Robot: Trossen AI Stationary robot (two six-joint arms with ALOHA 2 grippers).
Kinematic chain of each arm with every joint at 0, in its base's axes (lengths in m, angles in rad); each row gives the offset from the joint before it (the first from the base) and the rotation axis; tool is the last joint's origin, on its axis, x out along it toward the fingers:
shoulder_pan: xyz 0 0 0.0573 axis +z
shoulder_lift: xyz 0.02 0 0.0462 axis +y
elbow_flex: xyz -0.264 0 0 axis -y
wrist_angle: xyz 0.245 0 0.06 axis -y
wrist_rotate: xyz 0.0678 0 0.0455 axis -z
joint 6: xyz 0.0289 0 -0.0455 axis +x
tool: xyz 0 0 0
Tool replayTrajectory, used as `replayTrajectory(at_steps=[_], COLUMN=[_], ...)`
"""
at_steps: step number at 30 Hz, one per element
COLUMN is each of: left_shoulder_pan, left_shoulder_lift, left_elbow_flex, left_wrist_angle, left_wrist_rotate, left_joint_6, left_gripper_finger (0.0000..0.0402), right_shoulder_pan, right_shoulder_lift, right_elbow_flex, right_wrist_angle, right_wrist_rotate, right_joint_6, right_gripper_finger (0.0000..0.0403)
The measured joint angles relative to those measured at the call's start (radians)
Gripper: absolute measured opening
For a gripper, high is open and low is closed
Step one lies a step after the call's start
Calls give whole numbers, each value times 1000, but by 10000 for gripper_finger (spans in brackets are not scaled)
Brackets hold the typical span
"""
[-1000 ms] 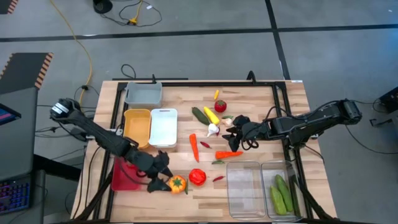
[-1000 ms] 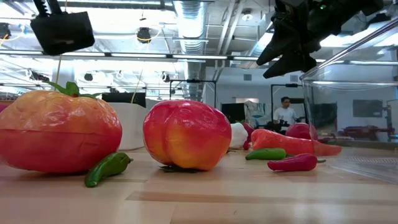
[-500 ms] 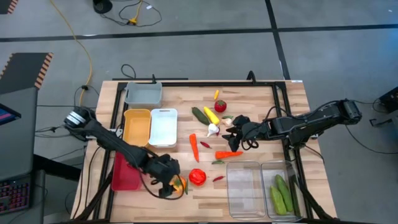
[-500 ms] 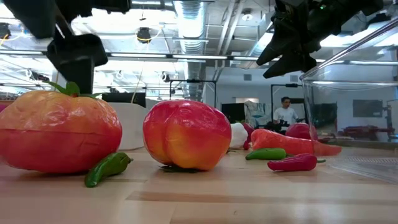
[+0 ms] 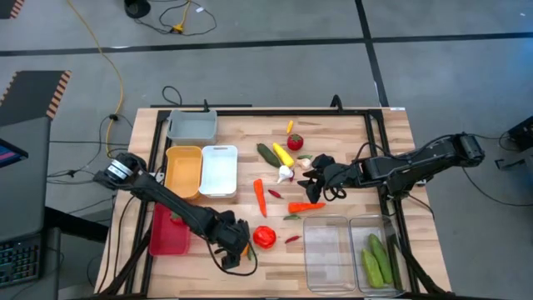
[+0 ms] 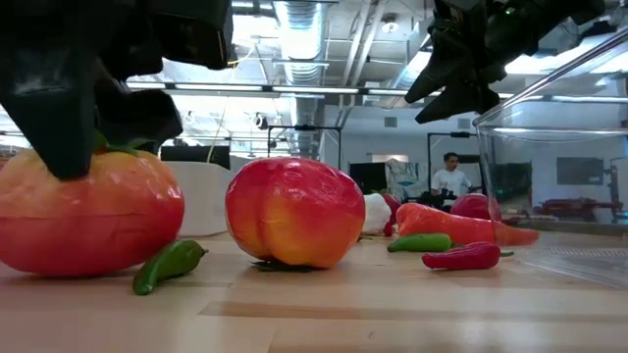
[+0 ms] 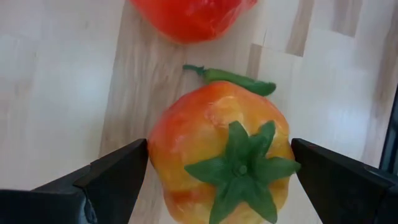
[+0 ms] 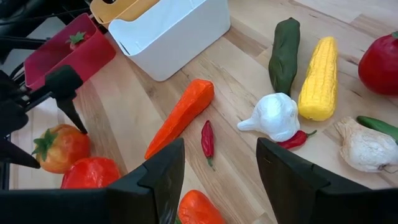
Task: Sort produce into baskets
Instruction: Put the left orange tomato into the red bin
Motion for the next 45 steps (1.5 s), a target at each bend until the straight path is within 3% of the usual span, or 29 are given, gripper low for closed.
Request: replayTrajectory(at_steps=[18, 29, 35, 45], left_shoulder_pan=[-2, -2, -1, 4], left_shoulder_lift=[0, 0, 0, 1], left_elbow_flex=[-1, -1, 1, 145], left_wrist_angle=[10, -1, -8, -290], left_wrist_rotate=[2, 2, 4, 86], left_joint_6=[-25, -28, -26, 81], left_gripper_finger=[375, 306, 303, 303], right_shoulder_pan=[0, 0, 0, 0], right_shoulder_lift=[0, 0, 0, 0], right_elbow_flex=[0, 0, 0, 0], right_wrist_angle=[0, 0, 0, 0], right_wrist_rotate=[0, 0, 0, 0], right_joint_6=[0, 0, 0, 0], right_gripper_finger=[225, 225, 225, 225])
